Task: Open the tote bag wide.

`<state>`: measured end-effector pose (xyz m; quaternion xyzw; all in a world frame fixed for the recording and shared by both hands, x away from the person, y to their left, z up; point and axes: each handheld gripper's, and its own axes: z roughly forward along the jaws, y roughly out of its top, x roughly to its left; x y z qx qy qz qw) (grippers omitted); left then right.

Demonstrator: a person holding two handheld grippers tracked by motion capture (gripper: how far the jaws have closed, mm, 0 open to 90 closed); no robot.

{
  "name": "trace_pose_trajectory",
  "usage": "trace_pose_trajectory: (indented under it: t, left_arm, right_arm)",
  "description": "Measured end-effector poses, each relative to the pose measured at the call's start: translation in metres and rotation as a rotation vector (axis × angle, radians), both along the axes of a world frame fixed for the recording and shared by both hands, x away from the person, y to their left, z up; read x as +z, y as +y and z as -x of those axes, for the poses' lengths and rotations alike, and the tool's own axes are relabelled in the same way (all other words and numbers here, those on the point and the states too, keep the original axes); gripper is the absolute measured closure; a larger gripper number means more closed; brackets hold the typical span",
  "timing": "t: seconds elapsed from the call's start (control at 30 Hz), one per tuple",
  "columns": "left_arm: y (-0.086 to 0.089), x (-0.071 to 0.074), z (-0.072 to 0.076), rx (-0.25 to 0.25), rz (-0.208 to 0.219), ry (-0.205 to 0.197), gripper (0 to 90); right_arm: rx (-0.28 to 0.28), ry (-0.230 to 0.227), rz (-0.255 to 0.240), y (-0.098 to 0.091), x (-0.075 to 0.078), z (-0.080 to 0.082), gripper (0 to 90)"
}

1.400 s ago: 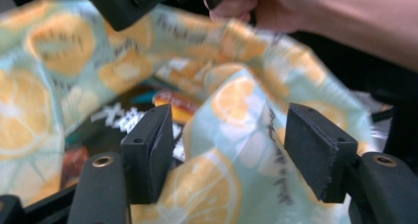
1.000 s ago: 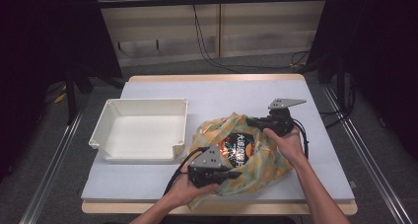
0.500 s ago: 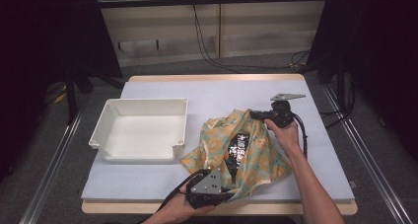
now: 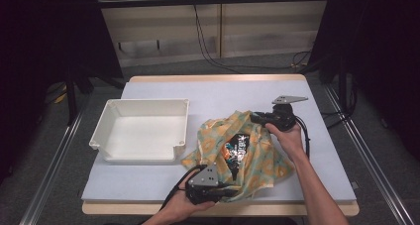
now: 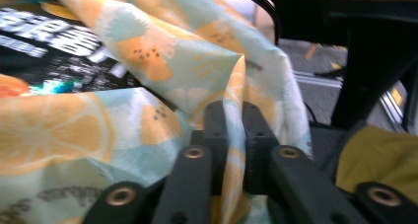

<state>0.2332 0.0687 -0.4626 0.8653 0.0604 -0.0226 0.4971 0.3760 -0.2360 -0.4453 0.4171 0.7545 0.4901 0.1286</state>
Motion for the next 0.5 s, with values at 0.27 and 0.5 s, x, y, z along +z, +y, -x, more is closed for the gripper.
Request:
trace_pose_trajectory:
  t: [0.27,0.5]
  left_arm:
    - [0.008,0.012,-0.002,0.024,0.081,0.017,70.8]
    - [0.018,0.024,-0.008,0.056,0.142,0.025,58.6]
  right_arm:
    - [-0.005,-0.041,0.005,-0.008,0.022,0.02,45.2]
    - [-0.015,-0.085,-0.001,-0.011,0.043,0.045,34.1]
